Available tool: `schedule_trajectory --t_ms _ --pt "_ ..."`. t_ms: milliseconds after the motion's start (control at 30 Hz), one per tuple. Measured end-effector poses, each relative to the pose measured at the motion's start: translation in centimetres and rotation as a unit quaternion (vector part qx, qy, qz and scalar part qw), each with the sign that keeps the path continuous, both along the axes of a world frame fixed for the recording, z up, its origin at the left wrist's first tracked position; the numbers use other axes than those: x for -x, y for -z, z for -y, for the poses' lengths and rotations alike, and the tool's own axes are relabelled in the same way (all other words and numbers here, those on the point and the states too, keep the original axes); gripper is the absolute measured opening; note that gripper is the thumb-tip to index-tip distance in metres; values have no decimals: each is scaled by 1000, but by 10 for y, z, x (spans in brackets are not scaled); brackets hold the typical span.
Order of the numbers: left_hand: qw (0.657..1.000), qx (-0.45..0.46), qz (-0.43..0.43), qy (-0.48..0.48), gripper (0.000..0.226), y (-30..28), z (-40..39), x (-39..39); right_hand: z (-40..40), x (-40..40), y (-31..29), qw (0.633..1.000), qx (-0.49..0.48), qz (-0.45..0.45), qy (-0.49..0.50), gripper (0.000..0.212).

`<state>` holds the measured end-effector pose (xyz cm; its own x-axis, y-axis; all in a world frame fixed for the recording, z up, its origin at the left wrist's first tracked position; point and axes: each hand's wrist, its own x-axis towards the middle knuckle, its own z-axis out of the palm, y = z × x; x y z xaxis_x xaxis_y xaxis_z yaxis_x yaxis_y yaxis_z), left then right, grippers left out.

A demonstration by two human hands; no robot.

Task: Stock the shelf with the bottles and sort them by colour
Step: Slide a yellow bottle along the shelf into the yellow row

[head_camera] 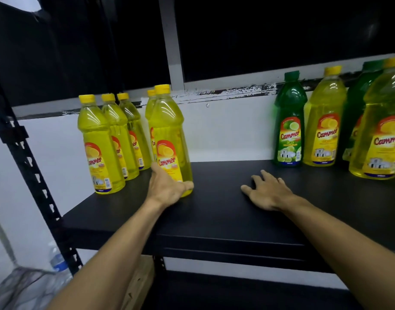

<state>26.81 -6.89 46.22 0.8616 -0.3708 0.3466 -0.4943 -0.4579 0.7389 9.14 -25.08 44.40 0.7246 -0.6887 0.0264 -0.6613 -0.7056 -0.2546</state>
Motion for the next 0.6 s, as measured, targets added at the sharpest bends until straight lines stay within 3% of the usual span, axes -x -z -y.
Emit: schedule_trajectory --t_ms 233,433,600 --pt "999 -4 -16 -44 93 -4 -2 -68 1 -2 4 999 29 -16 -4 70" --pt "996 12 -41 -80 107 -1 2 -99 3 -3 5 999 33 -22 -3 71" --pt "996 15 -40 -82 100 1 5 -110 3 -4 4 999 34 -21 -4 71"
